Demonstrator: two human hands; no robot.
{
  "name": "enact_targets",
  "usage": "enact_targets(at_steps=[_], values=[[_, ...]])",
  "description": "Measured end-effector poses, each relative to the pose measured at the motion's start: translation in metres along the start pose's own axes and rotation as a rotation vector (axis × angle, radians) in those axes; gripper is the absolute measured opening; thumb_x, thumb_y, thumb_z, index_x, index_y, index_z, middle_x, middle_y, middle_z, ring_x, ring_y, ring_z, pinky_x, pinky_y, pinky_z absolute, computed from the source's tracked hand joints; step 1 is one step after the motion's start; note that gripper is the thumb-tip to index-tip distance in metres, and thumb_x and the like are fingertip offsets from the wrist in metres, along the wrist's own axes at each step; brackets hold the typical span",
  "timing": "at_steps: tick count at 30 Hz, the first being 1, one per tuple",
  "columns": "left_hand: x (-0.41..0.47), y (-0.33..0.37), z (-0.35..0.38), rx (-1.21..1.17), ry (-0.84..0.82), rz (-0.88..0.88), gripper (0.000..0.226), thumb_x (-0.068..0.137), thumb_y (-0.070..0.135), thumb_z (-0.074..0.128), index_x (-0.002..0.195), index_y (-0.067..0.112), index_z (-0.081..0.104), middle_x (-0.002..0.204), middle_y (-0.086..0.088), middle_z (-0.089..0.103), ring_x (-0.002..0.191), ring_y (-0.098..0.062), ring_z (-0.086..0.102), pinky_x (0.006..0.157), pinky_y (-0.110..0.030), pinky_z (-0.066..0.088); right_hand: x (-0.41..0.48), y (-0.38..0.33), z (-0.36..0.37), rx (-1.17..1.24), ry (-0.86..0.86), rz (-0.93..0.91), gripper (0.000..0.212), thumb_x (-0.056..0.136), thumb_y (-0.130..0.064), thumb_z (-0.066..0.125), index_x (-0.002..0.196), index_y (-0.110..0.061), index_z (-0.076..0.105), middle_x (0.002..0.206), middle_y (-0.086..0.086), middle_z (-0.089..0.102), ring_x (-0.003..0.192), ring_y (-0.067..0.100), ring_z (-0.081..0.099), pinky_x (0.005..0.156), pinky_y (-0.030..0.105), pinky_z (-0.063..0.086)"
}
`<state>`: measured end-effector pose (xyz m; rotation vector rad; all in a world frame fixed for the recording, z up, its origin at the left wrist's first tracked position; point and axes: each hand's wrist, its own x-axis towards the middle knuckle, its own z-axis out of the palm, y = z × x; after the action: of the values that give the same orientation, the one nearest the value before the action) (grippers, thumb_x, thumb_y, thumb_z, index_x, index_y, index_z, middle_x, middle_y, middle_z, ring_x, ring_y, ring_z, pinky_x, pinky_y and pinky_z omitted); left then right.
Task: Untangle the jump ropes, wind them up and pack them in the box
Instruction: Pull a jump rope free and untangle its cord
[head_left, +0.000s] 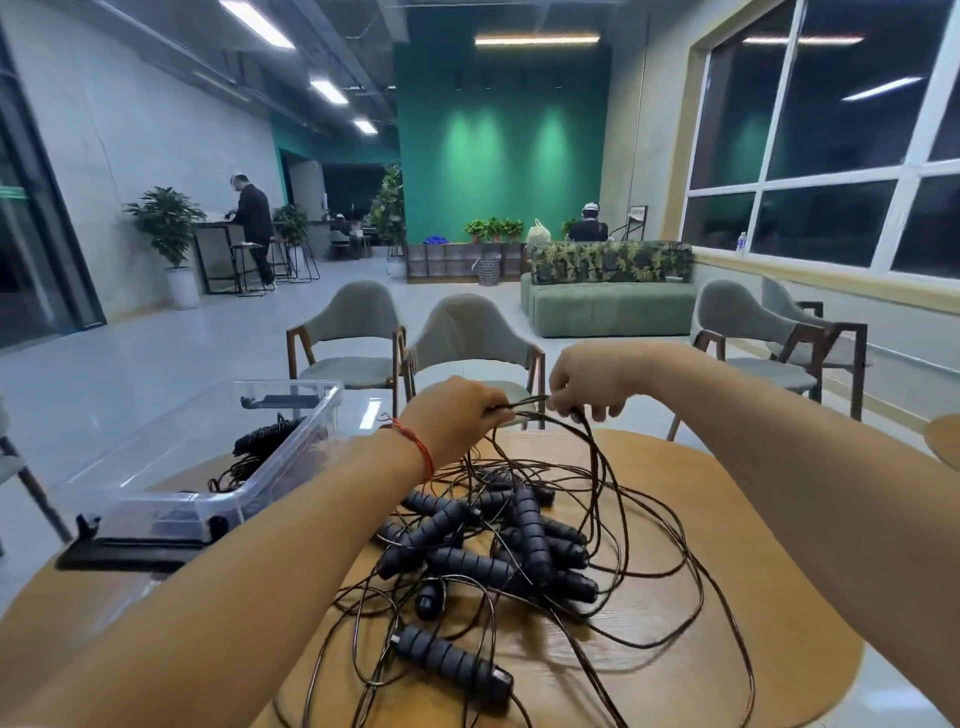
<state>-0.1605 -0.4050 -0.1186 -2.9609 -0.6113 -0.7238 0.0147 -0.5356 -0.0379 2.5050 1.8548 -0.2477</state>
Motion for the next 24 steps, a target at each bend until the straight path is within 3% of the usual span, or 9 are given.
enact_targets(at_steps=[5, 8, 14, 17, 20, 22, 24], values=[[0.01, 0.0, -0.026, -0.191, 0.322, -0.072, 0.025, 0.109, 0.033, 0.055, 0.106, 0.021, 0.077, 0.075, 0.012, 0.066, 0.065, -0.005, 0.062, 0.064, -0.031, 0.055, 0.002, -0.004, -0.015, -0.177, 0.28, -0.065, 0.021, 0.106, -0.035, 0.059, 0.089, -0.023, 0.064, 0.086, 0.005, 0.073, 0.072, 0.023, 0.074, 0.062, 0.035, 0.06], [0.023, 0.001, -0.047, -0.251, 0.472, -0.081, 0.025, 0.108, 0.034, 0.056, 0.11, 0.023, 0.078, 0.084, 0.007, 0.074, 0.07, -0.012, 0.066, 0.065, -0.031, 0.056, 0.002, -0.002, -0.015, -0.121, 0.309, -0.02, 0.015, 0.102, -0.022, 0.058, 0.088, -0.025, 0.062, 0.085, 0.006, 0.074, 0.069, 0.023, 0.076, 0.062, 0.038, 0.064], [0.035, 0.002, -0.06, -0.075, 0.491, -0.026, 0.024, 0.108, 0.036, 0.057, 0.11, 0.021, 0.076, 0.092, 0.001, 0.076, 0.08, -0.022, 0.069, 0.07, -0.032, 0.056, 0.001, 0.009, -0.036, -0.142, 0.336, 0.12, 0.013, 0.1, -0.014, 0.059, 0.099, -0.01, 0.071, 0.083, 0.008, 0.078, 0.068, 0.024, 0.078, 0.067, 0.044, 0.068], [0.042, -0.006, -0.069, -0.089, 0.581, -0.038, 0.023, 0.109, 0.03, 0.056, 0.108, 0.014, 0.073, 0.093, -0.003, 0.074, 0.078, -0.019, 0.066, 0.069, -0.029, 0.054, 0.007, 0.006, -0.057, -0.257, 0.721, 0.152, 0.013, 0.099, -0.01, 0.055, 0.107, -0.01, 0.065, 0.099, 0.015, 0.073, 0.088, 0.037, 0.071, 0.072, 0.045, 0.06], [0.053, -0.008, -0.092, -0.141, 0.679, -0.044, 0.022, 0.109, 0.026, 0.055, 0.11, 0.01, 0.071, 0.093, -0.002, 0.071, 0.079, -0.013, 0.063, 0.068, -0.013, 0.044, 0.005, -0.003, -0.082, -0.112, 1.047, 0.07, 0.009, 0.104, -0.013, 0.054, 0.109, -0.012, 0.061, 0.095, 0.021, 0.071, 0.089, 0.045, 0.069, 0.077, 0.053, 0.06], [0.061, -0.008, -0.107, -0.147, 0.734, -0.058, 0.022, 0.109, 0.025, 0.055, 0.11, 0.01, 0.071, 0.094, 0.0, 0.069, 0.08, -0.01, 0.061, 0.067, -0.008, 0.042, 0.001, -0.009, -0.098, -0.056, 1.178, 0.041, 0.011, 0.107, -0.02, 0.056, 0.113, -0.012, 0.06, 0.097, 0.022, 0.073, 0.089, 0.047, 0.07, 0.078, 0.056, 0.061], [0.064, -0.011, -0.113, -0.155, 0.745, -0.072, 0.022, 0.11, 0.026, 0.055, 0.11, 0.011, 0.071, 0.094, 0.0, 0.07, 0.081, -0.012, 0.063, 0.068, -0.01, 0.043, 0.0, -0.013, -0.106, -0.036, 1.179, 0.025, 0.014, 0.106, -0.022, 0.057, 0.116, -0.013, 0.062, 0.101, 0.021, 0.073, 0.091, 0.046, 0.07, 0.081, 0.057, 0.061]])
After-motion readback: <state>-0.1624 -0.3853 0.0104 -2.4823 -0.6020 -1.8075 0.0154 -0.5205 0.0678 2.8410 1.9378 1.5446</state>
